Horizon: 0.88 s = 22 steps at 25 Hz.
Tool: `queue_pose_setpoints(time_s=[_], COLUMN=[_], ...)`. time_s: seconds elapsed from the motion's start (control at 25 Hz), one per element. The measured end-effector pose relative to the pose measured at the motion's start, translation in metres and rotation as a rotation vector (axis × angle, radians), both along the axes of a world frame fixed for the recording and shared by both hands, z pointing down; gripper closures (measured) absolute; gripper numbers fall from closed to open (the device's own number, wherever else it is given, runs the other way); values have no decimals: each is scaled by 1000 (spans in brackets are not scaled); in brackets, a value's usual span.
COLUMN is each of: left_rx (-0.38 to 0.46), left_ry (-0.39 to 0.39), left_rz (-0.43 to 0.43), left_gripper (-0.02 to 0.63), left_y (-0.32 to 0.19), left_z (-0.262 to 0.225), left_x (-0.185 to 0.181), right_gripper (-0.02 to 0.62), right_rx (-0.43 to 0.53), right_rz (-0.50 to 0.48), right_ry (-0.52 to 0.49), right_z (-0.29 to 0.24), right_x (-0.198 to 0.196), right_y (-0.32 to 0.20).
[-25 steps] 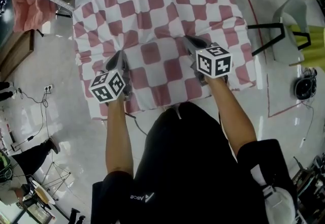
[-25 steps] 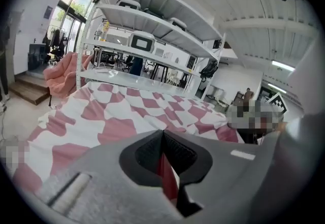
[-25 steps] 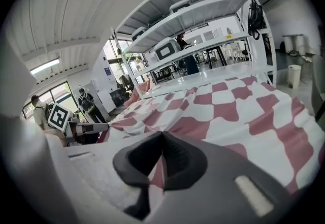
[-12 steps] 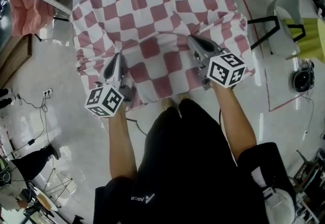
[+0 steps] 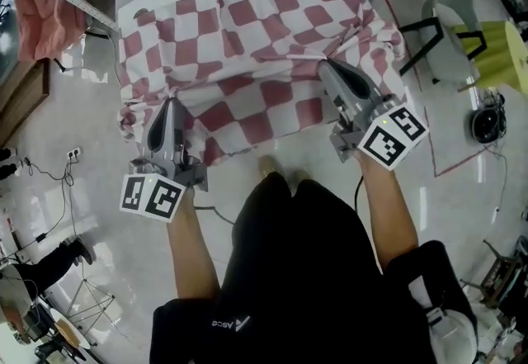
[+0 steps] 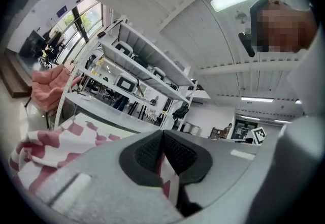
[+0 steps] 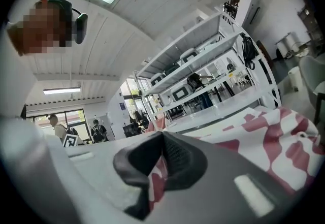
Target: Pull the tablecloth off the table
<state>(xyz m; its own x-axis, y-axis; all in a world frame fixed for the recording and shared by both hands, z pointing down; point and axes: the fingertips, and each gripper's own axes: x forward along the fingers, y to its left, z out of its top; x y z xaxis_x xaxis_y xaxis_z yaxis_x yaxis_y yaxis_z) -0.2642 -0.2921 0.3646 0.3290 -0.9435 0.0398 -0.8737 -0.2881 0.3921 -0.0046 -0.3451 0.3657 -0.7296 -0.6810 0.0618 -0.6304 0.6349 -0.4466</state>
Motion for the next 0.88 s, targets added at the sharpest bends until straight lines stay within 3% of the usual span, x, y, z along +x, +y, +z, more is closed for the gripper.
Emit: queue_pose_setpoints(time_s=[0.24, 0.56, 0.88], left_rx=[93, 230, 361], left_ry=[-27, -48, -6], left_rz=[-55, -161, -113], left_gripper=[595, 595, 595], left_y=[62, 186, 278], left_z=[-48, -117, -177], left_x=[34, 90, 102], right_gripper=[592, 592, 592], right_rx=[103, 267, 379], right_rz=[-68, -191, -200], right_ry=[-85, -163, -192], right_z=[-48, -124, -186], right_x=[34, 84, 94], right_y=[56, 175, 270])
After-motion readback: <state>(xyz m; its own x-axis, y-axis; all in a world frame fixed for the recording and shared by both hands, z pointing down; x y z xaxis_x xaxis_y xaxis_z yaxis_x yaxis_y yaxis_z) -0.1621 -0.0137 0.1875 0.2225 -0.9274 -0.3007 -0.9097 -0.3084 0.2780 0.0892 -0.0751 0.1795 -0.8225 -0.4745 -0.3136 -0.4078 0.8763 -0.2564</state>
